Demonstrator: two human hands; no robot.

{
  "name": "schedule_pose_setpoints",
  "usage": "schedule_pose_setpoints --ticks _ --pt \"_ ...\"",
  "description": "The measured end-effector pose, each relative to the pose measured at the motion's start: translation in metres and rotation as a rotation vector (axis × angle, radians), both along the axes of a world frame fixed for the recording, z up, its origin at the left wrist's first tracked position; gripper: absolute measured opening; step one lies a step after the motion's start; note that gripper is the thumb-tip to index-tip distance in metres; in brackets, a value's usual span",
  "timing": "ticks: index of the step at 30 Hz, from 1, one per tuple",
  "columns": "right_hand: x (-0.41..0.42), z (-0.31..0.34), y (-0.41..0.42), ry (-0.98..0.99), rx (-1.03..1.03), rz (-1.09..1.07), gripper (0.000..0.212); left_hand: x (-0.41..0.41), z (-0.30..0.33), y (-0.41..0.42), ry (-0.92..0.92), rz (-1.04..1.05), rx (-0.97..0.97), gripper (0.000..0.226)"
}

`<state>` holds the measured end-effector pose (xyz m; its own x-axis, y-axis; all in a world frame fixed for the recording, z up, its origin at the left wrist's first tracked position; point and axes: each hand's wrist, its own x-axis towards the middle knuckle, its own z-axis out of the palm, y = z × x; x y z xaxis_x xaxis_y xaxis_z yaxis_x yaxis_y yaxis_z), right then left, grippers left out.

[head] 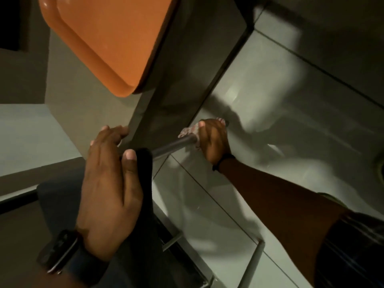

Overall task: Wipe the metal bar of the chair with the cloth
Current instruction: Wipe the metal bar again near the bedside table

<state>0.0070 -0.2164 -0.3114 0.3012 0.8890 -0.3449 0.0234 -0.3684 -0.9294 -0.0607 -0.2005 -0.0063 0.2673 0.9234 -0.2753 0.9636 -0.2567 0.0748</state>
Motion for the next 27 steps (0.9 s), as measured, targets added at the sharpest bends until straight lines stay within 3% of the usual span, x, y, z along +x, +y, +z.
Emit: schedule_pose_setpoints --ticks 2,4,8,12,15,20,22,24,26,27 --pt "0.003 -0.013 0.003 0.058 -0.009 0.006 0.039 -0.001 0.000 0.000 0.006 -0.022 0.008 0.047" --pt "0.000 -0.009 0.001 0.066 -0.007 0.039 0.050 -0.001 -0.001 0.000 0.019 -0.045 0.012 0.046" --pt "-0.008 0.037 -0.006 -0.062 0.083 0.078 0.069 0.003 0.002 0.001 0.026 0.008 -0.015 0.046" --pt "-0.016 0.106 0.000 0.029 0.375 -0.168 0.044 0.009 0.006 0.003 0.054 0.076 -0.075 0.050" --pt "-0.017 0.126 0.004 0.017 0.446 -0.199 0.042 0.012 0.008 0.004 0.071 0.110 -0.102 0.051" --pt "-0.027 0.074 0.000 -0.150 0.295 -0.124 0.062 0.009 0.003 0.001 0.044 0.085 -0.052 0.051" --pt "-0.026 0.032 -0.002 -0.172 0.195 -0.051 0.057 0.004 -0.002 0.000 0.032 0.059 -0.012 0.050" --pt "-0.019 -0.016 0.000 -0.270 0.053 0.153 0.053 0.000 -0.005 -0.002 0.016 0.035 0.027 0.048" --pt "-0.009 -0.050 -0.001 -0.327 -0.137 0.329 0.067 -0.002 -0.005 -0.004 0.034 0.025 0.051 0.047" --pt "-0.005 -0.059 -0.001 -0.226 -0.203 0.308 0.081 -0.003 -0.006 -0.004 0.052 0.028 0.056 0.047"
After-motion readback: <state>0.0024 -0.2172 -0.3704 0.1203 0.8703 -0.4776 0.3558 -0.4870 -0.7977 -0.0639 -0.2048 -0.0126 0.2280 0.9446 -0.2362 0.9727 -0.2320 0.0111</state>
